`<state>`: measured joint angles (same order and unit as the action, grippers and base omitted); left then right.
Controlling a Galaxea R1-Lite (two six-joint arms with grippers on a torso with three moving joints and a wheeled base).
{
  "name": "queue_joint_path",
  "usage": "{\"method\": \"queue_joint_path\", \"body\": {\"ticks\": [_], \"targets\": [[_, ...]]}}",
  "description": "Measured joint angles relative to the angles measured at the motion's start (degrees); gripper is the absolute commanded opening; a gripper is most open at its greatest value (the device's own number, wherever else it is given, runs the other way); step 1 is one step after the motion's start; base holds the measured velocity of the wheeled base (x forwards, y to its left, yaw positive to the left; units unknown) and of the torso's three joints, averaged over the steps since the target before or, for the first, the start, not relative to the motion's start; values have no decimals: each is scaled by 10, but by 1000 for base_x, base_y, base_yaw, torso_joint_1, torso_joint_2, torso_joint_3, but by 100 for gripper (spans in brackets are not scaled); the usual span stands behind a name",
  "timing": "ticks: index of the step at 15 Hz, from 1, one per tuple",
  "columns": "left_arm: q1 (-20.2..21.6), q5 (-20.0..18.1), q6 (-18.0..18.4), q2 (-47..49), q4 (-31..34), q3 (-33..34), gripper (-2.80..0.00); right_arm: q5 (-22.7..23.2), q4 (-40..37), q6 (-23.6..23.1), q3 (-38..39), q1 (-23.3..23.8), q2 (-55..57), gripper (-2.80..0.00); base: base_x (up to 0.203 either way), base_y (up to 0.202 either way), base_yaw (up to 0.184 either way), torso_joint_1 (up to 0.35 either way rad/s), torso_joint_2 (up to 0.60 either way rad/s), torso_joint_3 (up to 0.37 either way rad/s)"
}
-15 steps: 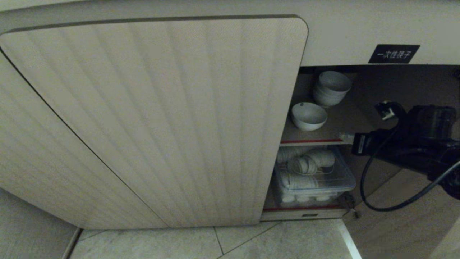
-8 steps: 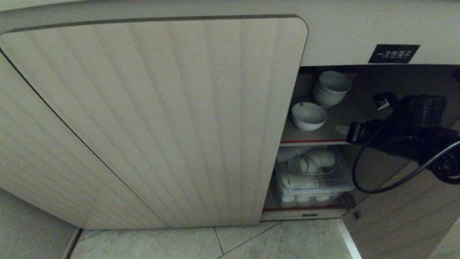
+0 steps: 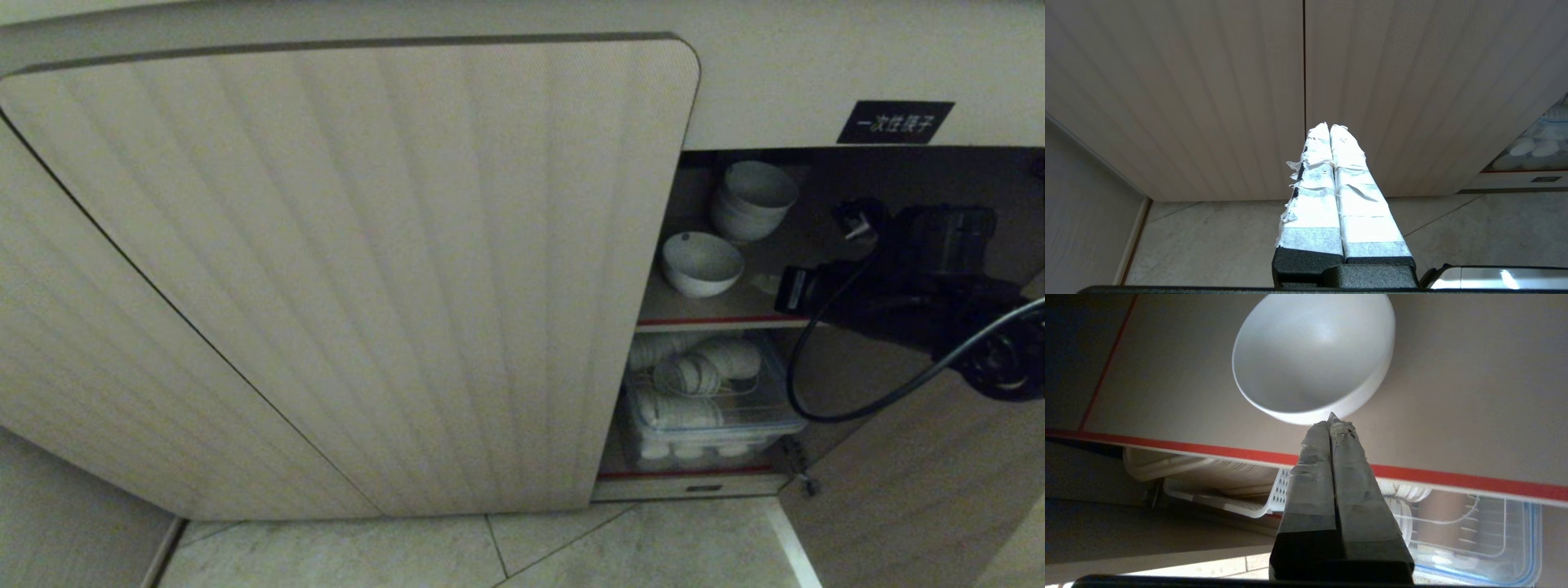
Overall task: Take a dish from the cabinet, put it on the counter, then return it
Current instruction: Take the bowl from the cabinet
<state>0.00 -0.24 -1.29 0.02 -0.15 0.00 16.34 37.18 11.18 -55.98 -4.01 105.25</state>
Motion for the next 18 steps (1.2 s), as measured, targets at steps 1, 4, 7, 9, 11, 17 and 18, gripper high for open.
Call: {"method": "queue_joint_path", "body": {"ticks": [1, 4, 7, 9, 11, 17, 18], "targets": [[0, 0, 0, 0, 0, 0, -280, 0, 0, 0, -3, 0, 2, -280, 0, 0, 0, 0, 0, 0], [0, 0, 0, 0, 0, 0, -280, -5, -1, 0, -7, 0, 6, 0, 0, 0, 0, 0, 0, 0], [0, 0, 0, 0, 0, 0, -280, -10, 1, -1, -11, 0, 10, 0, 0, 0, 0, 0, 0, 0], [0, 0, 0, 0, 0, 0, -280, -10, 1, -2, -13, 0, 11, 0, 0, 0, 0, 0, 0, 0], [0, 0, 0, 0, 0, 0, -280, -10, 1, -2, -18, 0, 12, 0, 0, 0, 0, 0, 0, 0], [0, 0, 0, 0, 0, 0, -280, -11, 0, -1, -35, 0, 23, 0, 0, 0, 0, 0, 0, 0], [0, 0, 0, 0, 0, 0, -280, -11, 0, -1, -36, 0, 25, 0, 0, 0, 0, 0, 0, 0]]}}
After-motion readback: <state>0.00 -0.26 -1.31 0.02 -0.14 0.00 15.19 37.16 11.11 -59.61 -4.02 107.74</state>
